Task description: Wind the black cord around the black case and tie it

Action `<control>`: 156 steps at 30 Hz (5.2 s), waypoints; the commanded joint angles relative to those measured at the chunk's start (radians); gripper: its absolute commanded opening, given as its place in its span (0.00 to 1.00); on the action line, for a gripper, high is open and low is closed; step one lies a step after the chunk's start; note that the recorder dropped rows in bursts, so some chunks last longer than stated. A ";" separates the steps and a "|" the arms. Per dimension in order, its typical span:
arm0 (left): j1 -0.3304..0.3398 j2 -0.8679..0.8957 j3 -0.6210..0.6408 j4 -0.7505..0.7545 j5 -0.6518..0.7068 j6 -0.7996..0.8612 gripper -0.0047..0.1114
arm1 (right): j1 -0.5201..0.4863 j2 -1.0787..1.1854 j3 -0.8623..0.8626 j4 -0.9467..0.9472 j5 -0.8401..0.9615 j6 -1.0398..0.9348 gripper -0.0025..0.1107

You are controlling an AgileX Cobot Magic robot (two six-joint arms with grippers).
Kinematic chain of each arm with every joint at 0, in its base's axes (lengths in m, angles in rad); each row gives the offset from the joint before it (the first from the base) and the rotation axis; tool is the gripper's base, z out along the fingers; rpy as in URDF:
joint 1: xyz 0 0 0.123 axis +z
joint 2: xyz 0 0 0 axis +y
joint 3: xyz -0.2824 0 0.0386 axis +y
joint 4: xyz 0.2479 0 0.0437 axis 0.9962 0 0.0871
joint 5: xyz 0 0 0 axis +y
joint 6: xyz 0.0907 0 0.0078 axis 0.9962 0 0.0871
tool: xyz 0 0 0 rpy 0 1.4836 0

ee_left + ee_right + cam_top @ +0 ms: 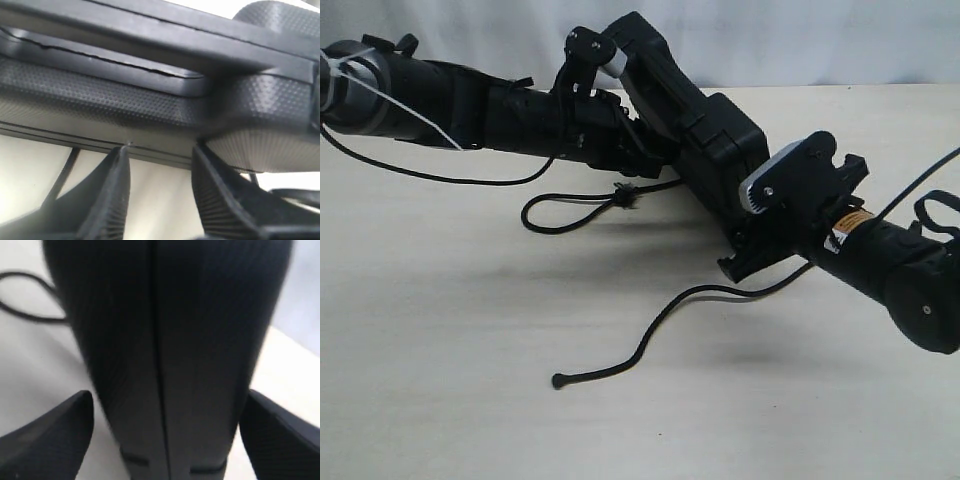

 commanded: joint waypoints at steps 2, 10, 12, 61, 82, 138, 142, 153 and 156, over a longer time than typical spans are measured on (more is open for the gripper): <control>-0.003 -0.002 -0.008 -0.011 0.003 0.002 0.37 | 0.000 0.042 -0.065 0.007 -0.057 0.010 0.68; -0.003 -0.004 -0.008 -0.011 -0.001 -0.006 0.37 | 0.000 0.076 -0.109 0.013 -0.035 0.050 0.15; -0.001 -0.031 -0.008 -0.011 -0.003 -0.048 0.37 | 0.000 0.035 -0.108 0.015 0.013 0.112 0.07; 0.196 0.097 -0.006 0.925 -0.209 -1.120 0.38 | 0.000 -0.092 -0.110 0.218 0.280 -0.189 0.06; 0.060 0.172 -0.008 0.937 -0.409 -1.064 0.36 | 0.000 -0.092 -0.110 0.220 0.282 -0.094 0.06; 0.133 -0.113 -0.008 1.485 0.048 -1.561 0.42 | 0.104 -0.098 -0.136 0.405 0.311 -0.304 0.06; 0.170 -0.092 -0.008 1.404 0.105 -2.337 0.42 | 0.104 -0.098 -0.136 0.405 0.311 -0.304 0.06; 0.172 0.001 -0.008 1.418 0.016 -3.076 0.42 | 0.104 -0.098 -0.136 0.408 0.354 -0.302 0.06; 0.173 0.037 -0.008 1.416 0.011 -3.207 0.42 | 0.104 -0.098 -0.136 0.408 0.365 -0.302 0.06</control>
